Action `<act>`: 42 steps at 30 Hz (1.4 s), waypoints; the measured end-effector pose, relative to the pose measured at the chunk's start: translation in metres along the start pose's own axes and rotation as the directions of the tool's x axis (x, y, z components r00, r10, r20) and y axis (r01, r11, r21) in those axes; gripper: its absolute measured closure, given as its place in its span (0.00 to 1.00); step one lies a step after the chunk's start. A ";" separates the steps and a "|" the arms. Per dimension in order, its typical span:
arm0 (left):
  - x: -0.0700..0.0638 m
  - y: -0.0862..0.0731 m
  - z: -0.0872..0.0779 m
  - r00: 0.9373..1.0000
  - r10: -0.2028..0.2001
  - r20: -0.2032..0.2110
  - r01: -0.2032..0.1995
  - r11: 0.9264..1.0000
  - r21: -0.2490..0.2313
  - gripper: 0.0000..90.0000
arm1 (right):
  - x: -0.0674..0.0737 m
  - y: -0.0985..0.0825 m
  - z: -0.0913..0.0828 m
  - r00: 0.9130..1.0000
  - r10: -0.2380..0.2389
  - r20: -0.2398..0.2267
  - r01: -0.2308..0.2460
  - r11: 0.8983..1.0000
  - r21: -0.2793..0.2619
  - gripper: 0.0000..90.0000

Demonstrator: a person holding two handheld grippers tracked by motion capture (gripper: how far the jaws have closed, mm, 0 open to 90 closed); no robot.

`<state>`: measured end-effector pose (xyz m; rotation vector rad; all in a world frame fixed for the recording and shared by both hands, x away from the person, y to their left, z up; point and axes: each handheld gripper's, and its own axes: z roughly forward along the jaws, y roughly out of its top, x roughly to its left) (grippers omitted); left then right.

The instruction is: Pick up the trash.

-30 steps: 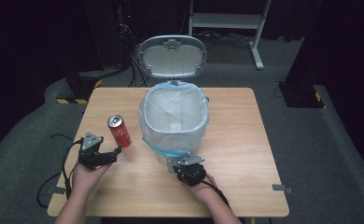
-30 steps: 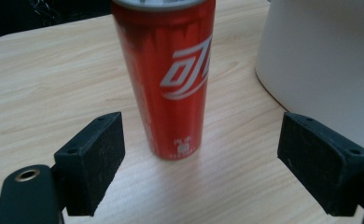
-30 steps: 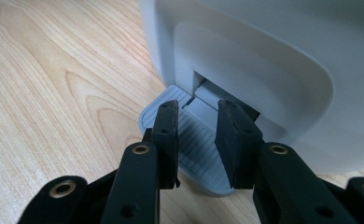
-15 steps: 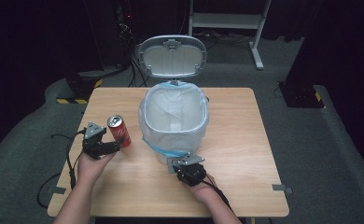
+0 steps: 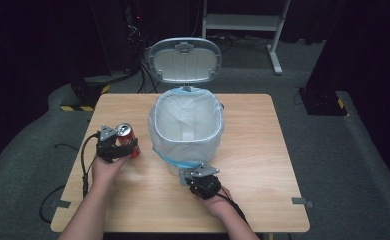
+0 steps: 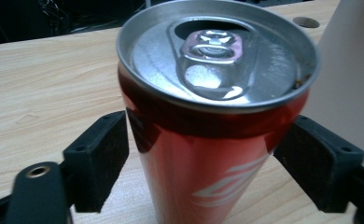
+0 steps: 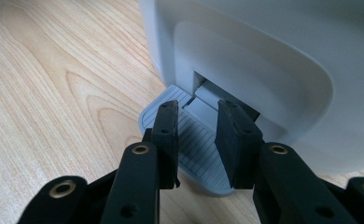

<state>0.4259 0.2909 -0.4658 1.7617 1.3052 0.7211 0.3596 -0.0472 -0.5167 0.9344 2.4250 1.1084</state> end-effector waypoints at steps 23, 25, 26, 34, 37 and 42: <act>-0.018 0.003 -0.034 0.999 0.032 -0.007 -0.033 0.992 -0.123 0.37 | 0.000 0.000 0.000 1.000 -0.003 0.000 0.003 1.000 -0.001 0.77; -0.020 0.002 -0.039 0.999 0.034 -0.005 -0.034 0.990 -0.135 0.37 | 0.000 0.000 0.000 1.000 -0.003 -0.001 0.003 1.000 -0.001 0.77; -0.021 0.002 -0.041 0.999 0.039 -0.005 -0.039 0.990 -0.138 0.37 | 0.000 0.000 0.000 1.000 -0.002 -0.001 0.002 1.000 -0.001 0.77; -0.030 -0.003 -0.056 0.999 0.052 0.008 -0.050 0.985 -0.167 0.37 | 0.000 0.000 0.000 1.000 -0.002 -0.002 0.002 1.000 -0.002 0.77; -0.032 -0.005 -0.062 0.998 0.058 0.006 -0.056 0.982 -0.178 0.38 | 0.000 0.000 0.000 1.000 -0.003 -0.001 0.003 1.000 -0.002 0.77; -0.034 -0.009 -0.074 0.998 0.059 -0.002 -0.059 0.978 -0.202 0.38 | 0.000 0.000 0.000 1.000 -0.001 -0.002 0.001 1.000 -0.001 0.77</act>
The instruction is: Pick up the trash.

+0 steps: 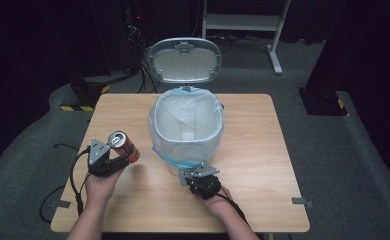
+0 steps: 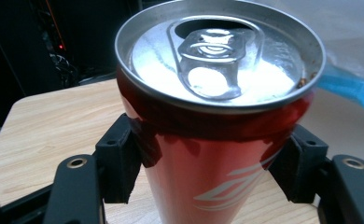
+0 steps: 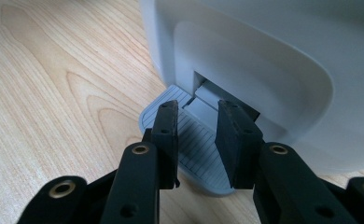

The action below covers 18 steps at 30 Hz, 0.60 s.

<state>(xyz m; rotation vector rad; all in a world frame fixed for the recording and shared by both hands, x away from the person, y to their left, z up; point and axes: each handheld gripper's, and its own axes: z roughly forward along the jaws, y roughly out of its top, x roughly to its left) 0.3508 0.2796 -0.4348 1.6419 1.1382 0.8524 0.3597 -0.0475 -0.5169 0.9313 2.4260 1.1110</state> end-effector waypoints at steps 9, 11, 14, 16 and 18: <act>-0.001 0.000 -0.017 1.000 -0.005 0.005 0.005 0.999 -0.052 0.38 | 0.000 0.000 0.000 1.000 0.002 0.000 -0.002 1.000 0.000 0.77; -0.001 0.001 -0.021 1.000 -0.005 0.002 0.006 0.998 -0.066 0.38 | 0.000 0.000 0.000 1.000 0.001 0.000 -0.001 1.000 0.000 0.77; -0.002 0.003 -0.026 1.000 -0.006 -0.002 0.005 0.996 -0.086 0.38 | 0.000 0.000 0.000 1.000 0.003 -0.001 -0.003 1.000 0.000 0.77; -0.002 0.004 -0.030 1.000 -0.001 -0.004 0.001 0.995 -0.097 0.38 | 0.000 0.000 0.000 1.000 0.003 -0.001 -0.003 1.000 0.000 0.77; -0.003 0.006 -0.033 1.000 0.002 -0.009 -0.003 0.994 -0.107 0.38 | 0.000 0.000 0.000 1.000 0.002 0.000 -0.002 1.000 0.000 0.77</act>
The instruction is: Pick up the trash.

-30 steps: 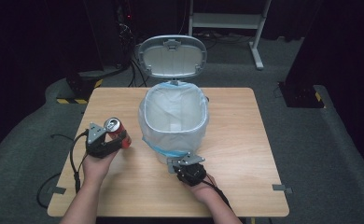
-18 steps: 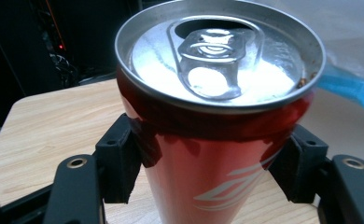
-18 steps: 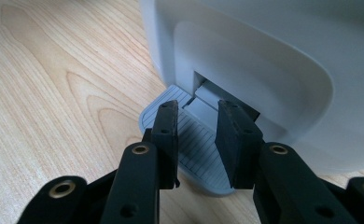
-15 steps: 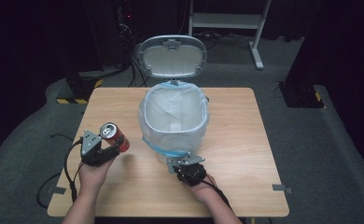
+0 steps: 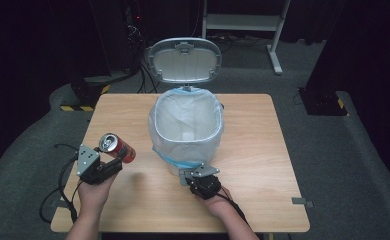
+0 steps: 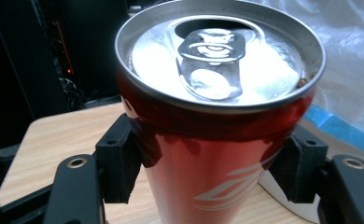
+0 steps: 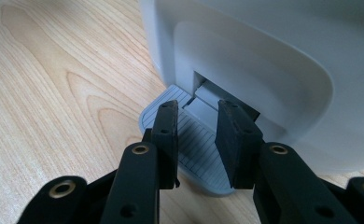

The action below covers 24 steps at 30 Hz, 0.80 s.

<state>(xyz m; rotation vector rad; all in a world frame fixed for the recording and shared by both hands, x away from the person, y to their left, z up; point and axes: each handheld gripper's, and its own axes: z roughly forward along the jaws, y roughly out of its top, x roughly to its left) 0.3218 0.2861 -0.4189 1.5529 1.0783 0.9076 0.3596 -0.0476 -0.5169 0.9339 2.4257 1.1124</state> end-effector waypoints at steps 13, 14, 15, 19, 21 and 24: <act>-0.006 0.010 -0.013 1.000 0.010 0.000 -0.010 0.998 -0.065 0.38 | 0.000 0.000 0.000 1.000 0.003 -0.002 -0.003 1.000 0.001 0.77; -0.007 0.011 -0.014 1.000 0.010 0.001 -0.010 0.997 -0.072 0.38 | 0.000 0.000 0.000 1.000 0.003 -0.002 -0.003 1.000 0.001 0.77; -0.008 0.012 -0.016 1.000 0.010 0.002 -0.010 0.997 -0.082 0.38 | 0.000 0.000 0.000 1.000 0.005 -0.003 -0.005 1.000 0.002 0.77; -0.010 0.016 -0.019 1.000 0.006 0.007 -0.006 0.994 -0.105 0.38 | 0.000 0.000 0.000 1.000 0.000 -0.001 0.000 1.000 0.000 0.77; -0.011 0.019 -0.020 1.000 0.001 0.012 0.000 0.993 -0.117 0.38 | 0.000 0.000 0.000 1.000 0.000 -0.001 0.000 1.000 0.000 0.77; -0.012 0.023 -0.021 1.000 0.006 0.011 -0.004 0.992 -0.130 0.38 | 0.000 0.000 0.000 1.000 0.002 -0.001 -0.002 1.000 0.000 0.77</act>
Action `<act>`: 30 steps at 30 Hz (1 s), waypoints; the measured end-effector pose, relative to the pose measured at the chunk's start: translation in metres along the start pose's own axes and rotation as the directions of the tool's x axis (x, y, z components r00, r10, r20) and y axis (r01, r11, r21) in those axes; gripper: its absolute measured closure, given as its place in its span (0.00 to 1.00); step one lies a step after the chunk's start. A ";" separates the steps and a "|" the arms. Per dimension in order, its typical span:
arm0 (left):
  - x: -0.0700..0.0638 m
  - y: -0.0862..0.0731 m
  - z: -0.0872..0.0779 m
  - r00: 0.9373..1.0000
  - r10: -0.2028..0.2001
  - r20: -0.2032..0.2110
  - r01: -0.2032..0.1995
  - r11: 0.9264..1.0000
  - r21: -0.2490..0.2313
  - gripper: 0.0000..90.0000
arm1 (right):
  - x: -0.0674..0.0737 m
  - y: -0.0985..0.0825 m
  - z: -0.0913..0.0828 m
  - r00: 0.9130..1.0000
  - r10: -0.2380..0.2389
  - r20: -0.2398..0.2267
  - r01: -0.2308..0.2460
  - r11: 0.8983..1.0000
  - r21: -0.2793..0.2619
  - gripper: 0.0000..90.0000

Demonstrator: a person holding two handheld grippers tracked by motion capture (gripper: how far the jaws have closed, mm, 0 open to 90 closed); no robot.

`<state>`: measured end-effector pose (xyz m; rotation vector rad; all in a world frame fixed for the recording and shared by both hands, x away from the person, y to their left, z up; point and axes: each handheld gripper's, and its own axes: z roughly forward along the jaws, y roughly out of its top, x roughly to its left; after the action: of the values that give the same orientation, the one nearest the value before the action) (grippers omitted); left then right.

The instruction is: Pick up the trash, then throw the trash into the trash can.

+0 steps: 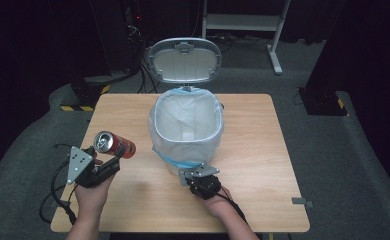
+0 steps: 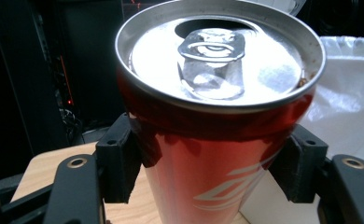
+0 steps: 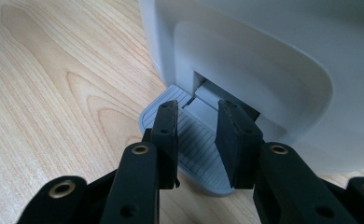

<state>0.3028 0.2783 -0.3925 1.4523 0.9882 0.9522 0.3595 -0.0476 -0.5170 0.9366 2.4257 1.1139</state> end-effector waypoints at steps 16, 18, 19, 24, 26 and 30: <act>-0.014 0.031 0.003 0.999 0.040 0.021 -0.039 0.996 -0.075 0.38 | 0.001 0.000 0.000 1.000 0.000 0.006 0.000 1.000 -0.001 0.77; -0.016 0.038 0.003 0.998 0.055 0.016 -0.053 0.995 -0.087 0.38 | 0.001 0.000 0.000 1.000 0.003 0.003 -0.003 1.000 -0.001 0.77; -0.016 0.040 0.003 0.998 0.056 0.015 -0.055 0.994 -0.092 0.38 | 0.000 0.000 0.000 1.000 -0.003 0.003 0.003 1.000 -0.004 0.77; -0.018 0.054 0.002 0.998 0.063 0.019 -0.060 0.990 -0.127 0.38 | 0.000 0.000 0.000 1.000 -0.004 0.002 0.004 1.000 -0.002 0.77; -0.020 0.060 0.002 0.997 0.074 0.019 -0.070 0.988 -0.138 0.38 | 0.000 0.000 0.000 1.000 -0.005 0.003 0.005 1.000 -0.003 0.77; -0.020 0.065 0.003 0.997 0.075 0.022 -0.071 0.986 -0.149 0.38 | 0.000 0.000 0.000 1.000 -0.004 0.001 0.004 1.000 -0.004 0.77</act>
<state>0.3033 0.2538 -0.3289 1.3806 0.8312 1.0341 0.3594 -0.0477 -0.5171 0.9311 2.4221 1.1163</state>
